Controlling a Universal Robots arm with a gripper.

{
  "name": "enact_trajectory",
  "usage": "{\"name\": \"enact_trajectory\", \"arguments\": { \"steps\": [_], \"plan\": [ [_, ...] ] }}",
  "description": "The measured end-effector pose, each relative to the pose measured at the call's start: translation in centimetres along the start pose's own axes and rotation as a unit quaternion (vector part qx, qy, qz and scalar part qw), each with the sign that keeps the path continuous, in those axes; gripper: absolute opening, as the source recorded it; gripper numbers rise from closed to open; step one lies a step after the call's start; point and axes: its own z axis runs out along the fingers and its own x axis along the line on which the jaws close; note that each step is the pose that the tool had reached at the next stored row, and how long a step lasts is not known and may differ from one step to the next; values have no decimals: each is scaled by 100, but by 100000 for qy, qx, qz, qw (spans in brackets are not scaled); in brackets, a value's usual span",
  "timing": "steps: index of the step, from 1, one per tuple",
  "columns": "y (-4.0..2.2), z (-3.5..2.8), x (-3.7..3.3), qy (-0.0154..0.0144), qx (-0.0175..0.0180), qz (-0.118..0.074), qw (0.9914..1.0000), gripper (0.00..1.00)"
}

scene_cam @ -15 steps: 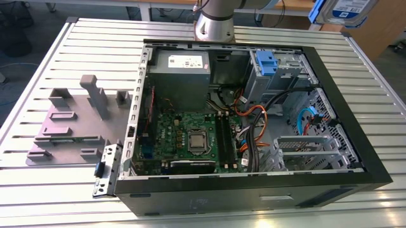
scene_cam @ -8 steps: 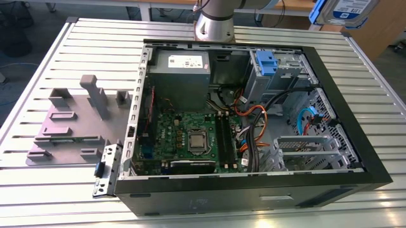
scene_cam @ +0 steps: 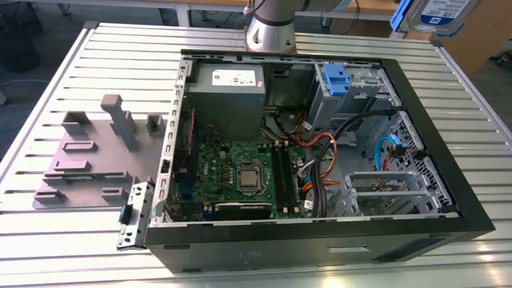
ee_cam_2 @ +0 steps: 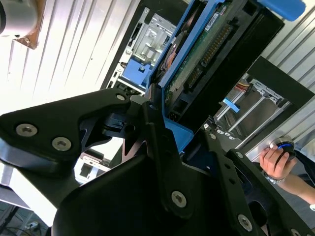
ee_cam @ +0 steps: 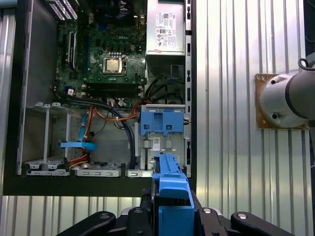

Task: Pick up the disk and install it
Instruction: 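Pick up the disk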

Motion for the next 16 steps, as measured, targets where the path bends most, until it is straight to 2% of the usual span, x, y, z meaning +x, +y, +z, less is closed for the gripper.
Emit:
{"name": "enact_trajectory", "arguments": {
  "steps": [16],
  "plan": [
    [0, 1, 47, 1, 0, -2, 100000, 37]
  ]
}}
